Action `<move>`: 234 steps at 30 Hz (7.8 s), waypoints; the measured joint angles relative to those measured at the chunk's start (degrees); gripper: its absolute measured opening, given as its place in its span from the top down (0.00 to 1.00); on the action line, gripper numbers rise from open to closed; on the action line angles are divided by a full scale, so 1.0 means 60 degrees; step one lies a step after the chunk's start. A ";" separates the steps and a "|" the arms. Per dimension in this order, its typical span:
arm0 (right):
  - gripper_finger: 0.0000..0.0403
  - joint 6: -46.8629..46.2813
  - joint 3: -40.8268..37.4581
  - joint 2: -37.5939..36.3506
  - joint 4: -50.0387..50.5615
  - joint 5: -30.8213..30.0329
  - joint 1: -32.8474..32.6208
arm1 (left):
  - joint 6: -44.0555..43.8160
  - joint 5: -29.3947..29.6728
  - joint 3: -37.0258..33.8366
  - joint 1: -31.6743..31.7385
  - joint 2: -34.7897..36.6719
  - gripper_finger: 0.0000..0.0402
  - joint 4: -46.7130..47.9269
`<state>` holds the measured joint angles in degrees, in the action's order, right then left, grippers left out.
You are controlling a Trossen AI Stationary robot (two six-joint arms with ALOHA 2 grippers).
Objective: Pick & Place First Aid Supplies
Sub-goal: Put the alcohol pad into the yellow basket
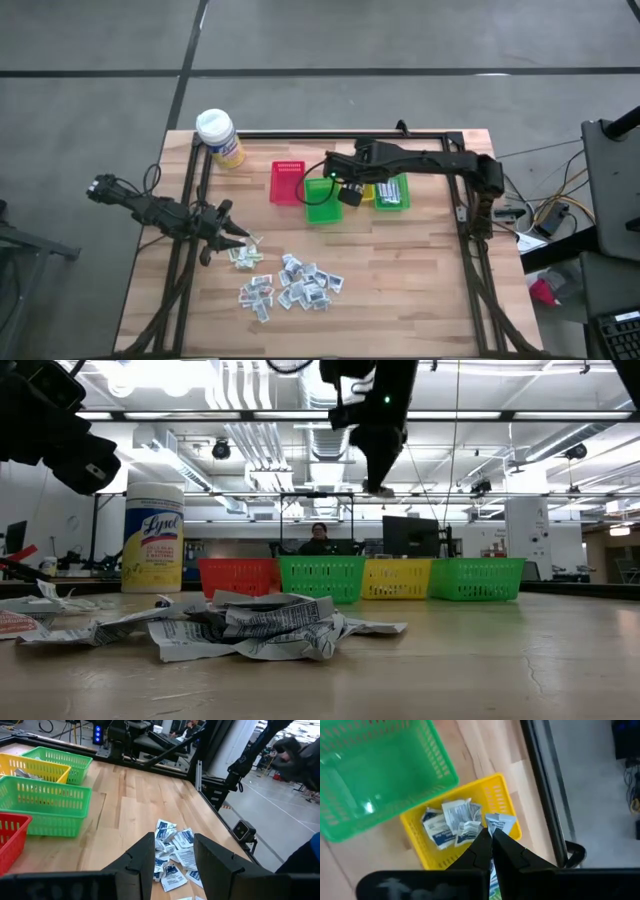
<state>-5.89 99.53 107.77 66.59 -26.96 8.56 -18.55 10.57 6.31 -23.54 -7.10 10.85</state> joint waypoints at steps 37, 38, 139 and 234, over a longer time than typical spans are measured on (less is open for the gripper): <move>0.98 0.3833 -0.1285 0.0939 -0.1143 0.4095 0.1872 | -0.1035 0.0065 0.0000 -0.0002 -0.0002 0.67 0.0026; 0.98 0.3833 -0.1350 0.0944 -0.1295 0.4091 0.1872 | -0.1096 0.0123 0.0000 -0.0002 -0.0002 0.67 0.0026; 0.87 0.0808 -0.1464 -0.0701 -0.4007 0.6311 -0.2419 | 0.0020 0.0484 0.0000 -0.0002 -0.0002 0.67 0.0189; 0.53 -0.2345 -0.1936 0.2638 -0.5209 0.5794 -0.4510 | -0.0378 0.0505 -0.0001 -0.0001 -0.0035 0.67 0.0936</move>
<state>-19.96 87.91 123.60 35.34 7.80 -18.50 -20.82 13.60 6.30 -23.54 -7.31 16.47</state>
